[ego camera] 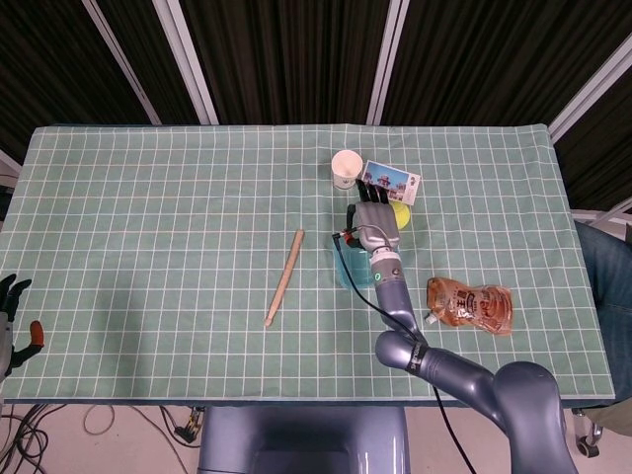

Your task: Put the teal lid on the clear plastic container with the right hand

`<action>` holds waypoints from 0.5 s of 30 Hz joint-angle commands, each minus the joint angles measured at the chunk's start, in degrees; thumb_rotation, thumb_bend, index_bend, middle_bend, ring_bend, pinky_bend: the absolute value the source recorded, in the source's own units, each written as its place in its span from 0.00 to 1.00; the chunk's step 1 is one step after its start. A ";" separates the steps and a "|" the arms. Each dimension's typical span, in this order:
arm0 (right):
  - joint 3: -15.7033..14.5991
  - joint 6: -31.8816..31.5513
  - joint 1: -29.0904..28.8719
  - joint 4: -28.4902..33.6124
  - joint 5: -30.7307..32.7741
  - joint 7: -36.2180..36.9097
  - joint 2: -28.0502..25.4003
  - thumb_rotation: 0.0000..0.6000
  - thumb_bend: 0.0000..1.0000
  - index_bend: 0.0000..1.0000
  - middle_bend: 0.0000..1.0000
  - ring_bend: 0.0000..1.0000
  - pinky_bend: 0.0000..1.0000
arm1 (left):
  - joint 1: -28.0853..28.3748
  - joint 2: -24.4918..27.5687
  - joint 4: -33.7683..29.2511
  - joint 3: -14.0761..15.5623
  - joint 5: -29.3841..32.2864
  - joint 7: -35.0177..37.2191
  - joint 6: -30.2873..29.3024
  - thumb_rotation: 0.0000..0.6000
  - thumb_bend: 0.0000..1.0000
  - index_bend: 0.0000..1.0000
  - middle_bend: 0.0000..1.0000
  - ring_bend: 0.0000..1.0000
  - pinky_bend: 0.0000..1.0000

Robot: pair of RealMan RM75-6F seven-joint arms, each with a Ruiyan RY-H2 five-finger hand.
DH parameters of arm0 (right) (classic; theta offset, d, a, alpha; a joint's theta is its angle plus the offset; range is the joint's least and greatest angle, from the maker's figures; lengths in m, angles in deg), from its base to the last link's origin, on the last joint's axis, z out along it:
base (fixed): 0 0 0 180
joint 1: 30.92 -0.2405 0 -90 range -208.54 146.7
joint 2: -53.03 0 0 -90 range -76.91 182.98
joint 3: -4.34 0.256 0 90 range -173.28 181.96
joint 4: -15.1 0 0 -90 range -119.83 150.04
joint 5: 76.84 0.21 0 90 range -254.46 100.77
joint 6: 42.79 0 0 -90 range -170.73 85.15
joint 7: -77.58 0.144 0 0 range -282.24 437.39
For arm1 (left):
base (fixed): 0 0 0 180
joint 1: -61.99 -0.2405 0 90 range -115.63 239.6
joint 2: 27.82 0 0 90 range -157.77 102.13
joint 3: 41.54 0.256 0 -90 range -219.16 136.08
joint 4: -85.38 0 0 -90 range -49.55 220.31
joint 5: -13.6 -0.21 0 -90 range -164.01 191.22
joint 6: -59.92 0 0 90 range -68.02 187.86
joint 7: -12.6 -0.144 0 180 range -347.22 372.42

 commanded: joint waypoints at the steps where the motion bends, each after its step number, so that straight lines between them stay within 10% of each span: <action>1: -0.28 -0.18 0.73 1.14 -0.24 -0.13 -0.58 1.00 0.64 0.72 0.04 0.00 0.00 | 0.00 -0.02 -0.01 0.00 -0.05 -0.01 -0.05 1.00 0.57 0.12 0.00 0.00 0.00; 15: -0.88 0.71 1.23 2.80 -1.46 0.10 -0.49 1.00 0.64 0.72 0.04 0.00 0.00 | 0.00 -0.10 0.04 -0.03 -0.08 -0.09 -0.15 1.00 0.57 0.12 0.00 0.00 0.00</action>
